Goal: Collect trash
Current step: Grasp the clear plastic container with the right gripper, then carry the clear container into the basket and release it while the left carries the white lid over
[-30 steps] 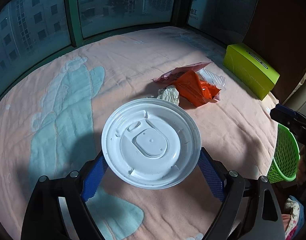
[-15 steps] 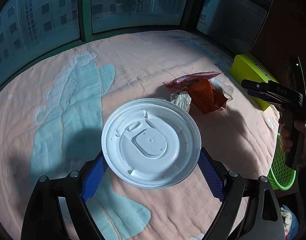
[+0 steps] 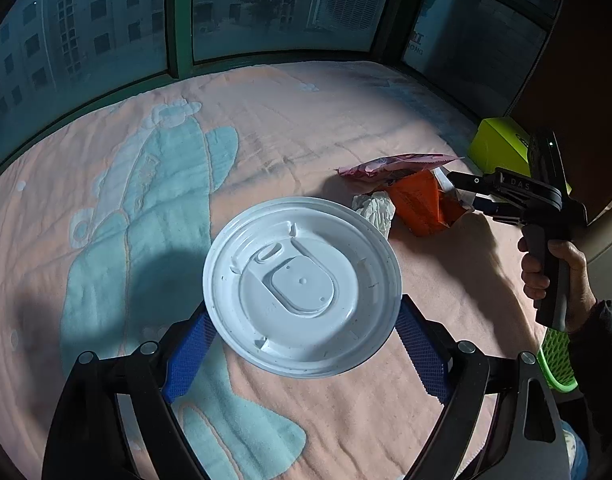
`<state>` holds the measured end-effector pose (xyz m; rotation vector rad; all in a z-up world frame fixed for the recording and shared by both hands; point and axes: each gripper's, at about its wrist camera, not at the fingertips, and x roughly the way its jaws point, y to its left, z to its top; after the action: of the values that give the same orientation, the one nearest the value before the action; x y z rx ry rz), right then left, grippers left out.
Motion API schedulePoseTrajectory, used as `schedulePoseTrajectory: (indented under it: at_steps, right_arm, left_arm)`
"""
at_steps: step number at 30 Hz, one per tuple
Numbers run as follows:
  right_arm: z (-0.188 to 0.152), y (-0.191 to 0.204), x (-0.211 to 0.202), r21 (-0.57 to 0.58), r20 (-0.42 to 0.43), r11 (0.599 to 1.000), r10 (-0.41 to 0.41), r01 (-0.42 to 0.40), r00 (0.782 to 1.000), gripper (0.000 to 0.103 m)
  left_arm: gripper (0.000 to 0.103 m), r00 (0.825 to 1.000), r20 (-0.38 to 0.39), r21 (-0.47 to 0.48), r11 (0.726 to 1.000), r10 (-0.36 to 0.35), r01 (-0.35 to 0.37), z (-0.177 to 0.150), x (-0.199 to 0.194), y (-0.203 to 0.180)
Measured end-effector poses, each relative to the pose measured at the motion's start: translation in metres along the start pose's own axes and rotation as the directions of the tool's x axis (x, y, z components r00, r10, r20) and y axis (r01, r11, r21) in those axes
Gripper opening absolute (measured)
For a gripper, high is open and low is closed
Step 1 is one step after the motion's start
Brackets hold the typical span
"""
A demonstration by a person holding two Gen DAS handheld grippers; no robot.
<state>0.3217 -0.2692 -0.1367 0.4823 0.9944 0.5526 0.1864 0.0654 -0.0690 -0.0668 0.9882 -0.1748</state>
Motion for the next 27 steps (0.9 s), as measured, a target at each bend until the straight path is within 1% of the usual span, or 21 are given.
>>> schedulePoseTrajectory:
  at_steps: [2,6,8,10,13,15,18,24,27]
  right_arm:
    - [-0.001,-0.001,0.0,0.003,0.002,1.0,0.01,-0.01,1.0,0.058]
    - [-0.005,0.004,-0.006,-0.024,0.023,1.0,-0.009,0.009,1.0,0.057]
    - [-0.007,0.006,-0.014,-0.04,0.051,0.998,-0.036,0.038,0.998,0.057]
    - [-0.013,0.006,-0.026,-0.04,0.067,0.999,-0.03,0.033,0.997,0.057]
    - [-0.028,0.009,-0.047,-0.054,0.093,0.997,-0.054,0.059,0.994,0.057]
    - [-0.039,0.009,-0.062,-0.053,0.107,0.997,-0.046,0.052,0.993,0.057]
    - [-0.059,0.008,-0.088,-0.054,0.134,0.996,-0.066,0.074,0.989,0.057]
    - [-0.097,0.003,-0.133,0.0,0.191,0.992,-0.122,0.124,0.974,0.057]
    - [-0.119,-0.009,-0.161,0.045,0.224,0.988,-0.151,0.144,0.963,0.057]
  left_arm:
    - [0.084,1.0,-0.003,0.0,1.0,0.001,-0.001,0.0,0.001,-0.001]
    - [0.084,1.0,-0.001,-0.001,1.0,-0.001,0.001,0.0,-0.001,-0.004]
    - [0.084,1.0,0.003,0.001,1.0,-0.005,0.005,0.0,-0.003,-0.006]
    - [0.084,1.0,0.008,0.008,1.0,-0.011,0.011,-0.001,-0.006,-0.01]
    - [0.084,1.0,0.019,0.025,0.999,-0.024,0.024,-0.003,-0.012,-0.02]
    - [0.084,0.999,0.024,0.041,0.999,-0.035,0.034,-0.004,-0.015,-0.029]
    - [0.084,0.998,0.027,0.064,0.996,-0.06,0.058,-0.005,-0.018,-0.045]
    - [0.084,0.993,0.016,0.119,0.986,-0.12,0.117,-0.011,-0.019,-0.086]
    - [0.084,0.989,0.002,0.156,0.977,-0.15,0.148,-0.014,-0.016,-0.111]
